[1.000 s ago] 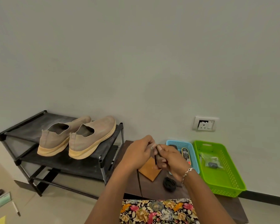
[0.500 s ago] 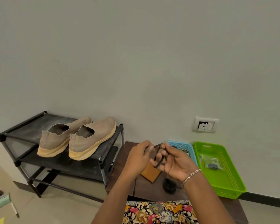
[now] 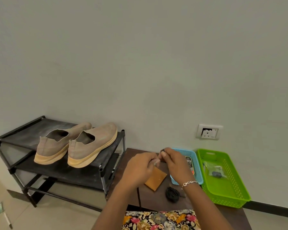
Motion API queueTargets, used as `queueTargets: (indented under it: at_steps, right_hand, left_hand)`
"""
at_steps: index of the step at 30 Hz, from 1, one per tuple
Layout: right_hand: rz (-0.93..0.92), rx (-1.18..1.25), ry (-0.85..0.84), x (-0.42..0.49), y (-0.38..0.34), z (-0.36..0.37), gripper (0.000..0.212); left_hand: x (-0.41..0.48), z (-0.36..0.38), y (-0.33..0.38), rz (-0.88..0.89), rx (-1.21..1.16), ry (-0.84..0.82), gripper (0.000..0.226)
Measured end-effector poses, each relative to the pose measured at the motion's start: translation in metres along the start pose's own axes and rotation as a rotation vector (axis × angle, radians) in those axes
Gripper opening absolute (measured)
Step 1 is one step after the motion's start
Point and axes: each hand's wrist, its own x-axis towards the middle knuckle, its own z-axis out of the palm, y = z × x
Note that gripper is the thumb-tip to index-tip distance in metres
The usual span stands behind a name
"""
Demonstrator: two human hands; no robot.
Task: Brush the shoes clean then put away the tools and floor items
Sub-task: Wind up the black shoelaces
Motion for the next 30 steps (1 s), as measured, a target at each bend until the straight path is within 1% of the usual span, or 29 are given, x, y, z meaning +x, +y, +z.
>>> queueTargets:
  at_steps: [1,2,3,5,8,10,12,13,15,17,18,19,20,22,24,25,26,27,28,30]
  right_hand:
    - [0.033,-0.042,-0.067,-0.001,0.0,0.0,0.035]
    - [0.078,0.004,-0.14,-0.002,0.0,0.0,0.034]
    - [0.131,0.109,-0.215,-0.004,-0.001,0.001,0.035]
    - [0.26,0.396,-0.326,-0.007,-0.002,0.001,0.04]
    - [0.437,0.846,-0.366,-0.007,-0.006,-0.002,0.036]
    - [0.501,1.211,-0.343,-0.005,-0.01,-0.005,0.032]
    - [0.48,1.529,-0.222,-0.003,-0.012,-0.006,0.034]
    - [0.446,1.613,-0.12,-0.001,-0.012,-0.006,0.034]
    - [0.369,1.687,0.053,0.003,-0.011,-0.004,0.027]
    - [0.29,1.632,0.133,0.005,-0.008,0.0,0.021]
    - [0.252,1.523,0.158,0.006,-0.005,0.003,0.022]
    - [0.215,1.353,0.184,0.005,-0.001,0.007,0.024]
    - [0.175,1.132,0.202,0.005,0.003,0.01,0.028]
    - [0.075,0.639,0.192,0.005,0.009,0.015,0.033]
    - [0.007,0.176,0.096,0.005,0.015,0.016,0.033]
    - [0.007,0.037,0.028,0.005,0.017,0.016,0.033]
    - [0.024,-0.002,-0.037,0.004,0.017,0.015,0.035]
    - [0.061,0.043,-0.099,0.002,0.016,0.015,0.038]
    - [0.112,0.139,-0.156,0.0,0.014,0.014,0.042]
    - [0.257,0.407,-0.278,-0.005,0.006,0.011,0.048]
  left_hand:
    - [0.002,-0.004,-0.001,-0.001,-0.008,0.015,0.021]
    - [0.004,-0.007,-0.002,-0.003,-0.013,0.024,0.021]
    - [0.006,-0.009,-0.003,-0.009,-0.015,0.027,0.021]
    - [0.008,-0.009,-0.004,-0.038,-0.046,0.02,0.023]
    - [0.007,-0.004,-0.008,-0.072,-0.161,0.043,0.033]
    - [0.005,0.0,-0.011,-0.095,-0.181,0.077,0.035]
    - [0.002,0.005,-0.014,-0.114,-0.167,0.068,0.03]
    - [0.0,0.007,-0.014,-0.113,-0.155,0.047,0.027]
    - [-0.003,0.012,-0.014,-0.106,-0.128,0.006,0.024]
    - [-0.005,0.015,-0.013,-0.086,-0.116,-0.02,0.023]
    - [-0.005,0.015,-0.013,-0.066,-0.105,-0.034,0.023]
    - [-0.005,0.015,-0.014,-0.042,-0.091,-0.047,0.023]
    - [-0.004,0.015,-0.014,-0.022,-0.079,-0.057,0.024]
    - [-0.004,0.012,-0.015,0.005,-0.093,-0.043,0.024]
    - [-0.002,0.007,-0.015,0.017,-0.149,0.005,0.024]
    - [-0.001,0.004,-0.015,0.019,-0.179,0.023,0.025]
    - [0.0,0.001,-0.016,0.018,-0.207,0.032,0.024]
    - [0.002,0.0,-0.017,0.012,-0.233,0.036,0.024]
    - [0.003,-0.001,-0.018,0.001,-0.261,0.04,0.025]
    - [0.006,-0.001,-0.021,-0.028,-0.326,0.056,0.026]
